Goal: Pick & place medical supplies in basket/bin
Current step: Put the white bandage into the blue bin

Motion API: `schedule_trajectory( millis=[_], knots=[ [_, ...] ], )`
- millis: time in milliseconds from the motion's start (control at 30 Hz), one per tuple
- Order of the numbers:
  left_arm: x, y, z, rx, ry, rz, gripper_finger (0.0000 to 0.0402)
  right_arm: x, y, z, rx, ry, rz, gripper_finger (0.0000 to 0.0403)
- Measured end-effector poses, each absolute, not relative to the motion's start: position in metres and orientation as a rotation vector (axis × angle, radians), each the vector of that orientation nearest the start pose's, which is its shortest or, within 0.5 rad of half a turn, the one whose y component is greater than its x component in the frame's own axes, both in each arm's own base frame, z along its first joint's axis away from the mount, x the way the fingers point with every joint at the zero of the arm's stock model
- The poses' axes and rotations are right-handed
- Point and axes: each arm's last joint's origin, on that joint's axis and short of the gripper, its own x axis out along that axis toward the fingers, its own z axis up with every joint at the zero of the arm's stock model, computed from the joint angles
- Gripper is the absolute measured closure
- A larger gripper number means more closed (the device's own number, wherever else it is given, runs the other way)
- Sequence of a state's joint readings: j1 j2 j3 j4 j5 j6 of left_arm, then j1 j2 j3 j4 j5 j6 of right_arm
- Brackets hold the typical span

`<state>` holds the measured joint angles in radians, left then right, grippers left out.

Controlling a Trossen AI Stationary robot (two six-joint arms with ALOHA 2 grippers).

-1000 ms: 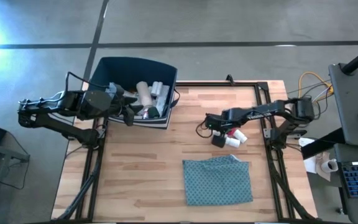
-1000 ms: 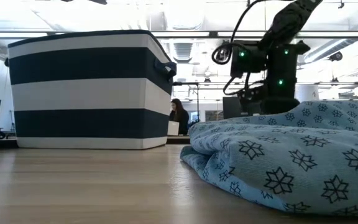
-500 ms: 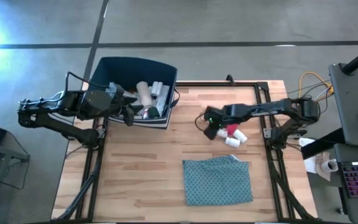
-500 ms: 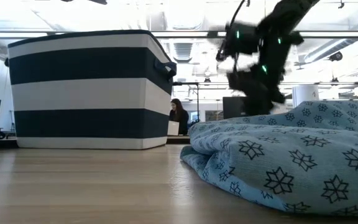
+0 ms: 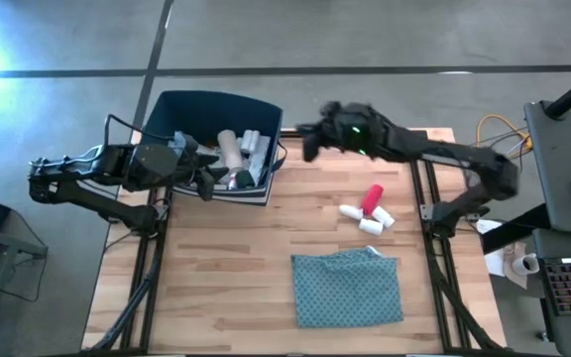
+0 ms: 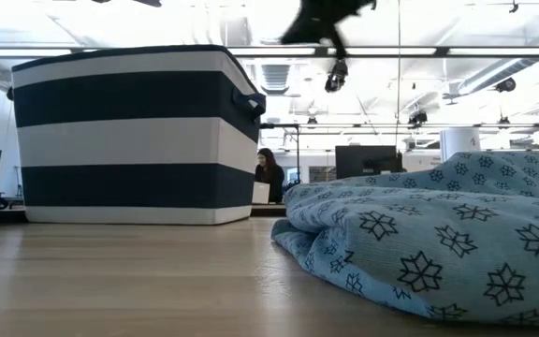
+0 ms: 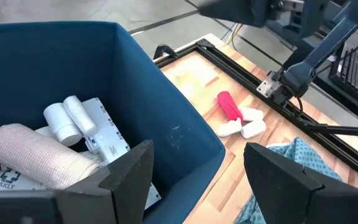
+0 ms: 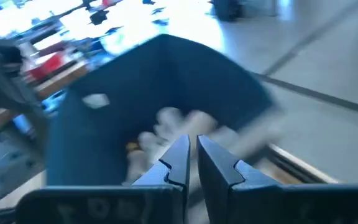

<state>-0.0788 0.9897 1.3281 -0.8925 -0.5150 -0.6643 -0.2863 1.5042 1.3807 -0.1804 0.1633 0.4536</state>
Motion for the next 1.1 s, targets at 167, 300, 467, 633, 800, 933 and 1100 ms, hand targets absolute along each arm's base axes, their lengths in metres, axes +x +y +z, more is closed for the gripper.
schedule_trajectory(
  millis=[167, 300, 467, 633, 800, 933, 1100],
  knots=[
    [0.165, 0.001, 0.413, -0.475, 0.368, 0.582, 0.0171, 0.393, -0.116, 0.381, 0.415, 0.233, -0.372, 0.0380],
    [0.164, 0.001, 0.414, -0.473, 0.362, 0.588, 0.0171, 0.433, -0.132, 0.377, 0.441, 0.299, -0.284, 0.0364],
    [0.163, 0.002, 0.415, -0.475, 0.358, 0.587, 0.0171, 0.463, -0.141, 0.364, 0.462, 0.469, -0.229, 0.0317],
    [0.161, 0.002, 0.415, -0.474, 0.361, 0.587, 0.0171, 0.458, -0.144, 0.350, 0.421, 0.644, -0.268, 0.0256],
    [0.160, 0.002, 0.415, -0.447, 0.367, 0.581, 0.0171, 0.429, -0.133, 0.362, 0.375, 0.714, -0.334, 0.0205],
    [0.160, 0.002, 0.415, -0.433, 0.372, 0.575, 0.0171, 0.396, -0.120, 0.372, 0.332, 0.783, -0.405, 0.0180],
    [0.160, 0.002, 0.415, -0.430, 0.372, 0.576, 0.0171, 0.344, -0.103, 0.358, 0.287, 1.004, -0.494, 0.0166]
  ],
)
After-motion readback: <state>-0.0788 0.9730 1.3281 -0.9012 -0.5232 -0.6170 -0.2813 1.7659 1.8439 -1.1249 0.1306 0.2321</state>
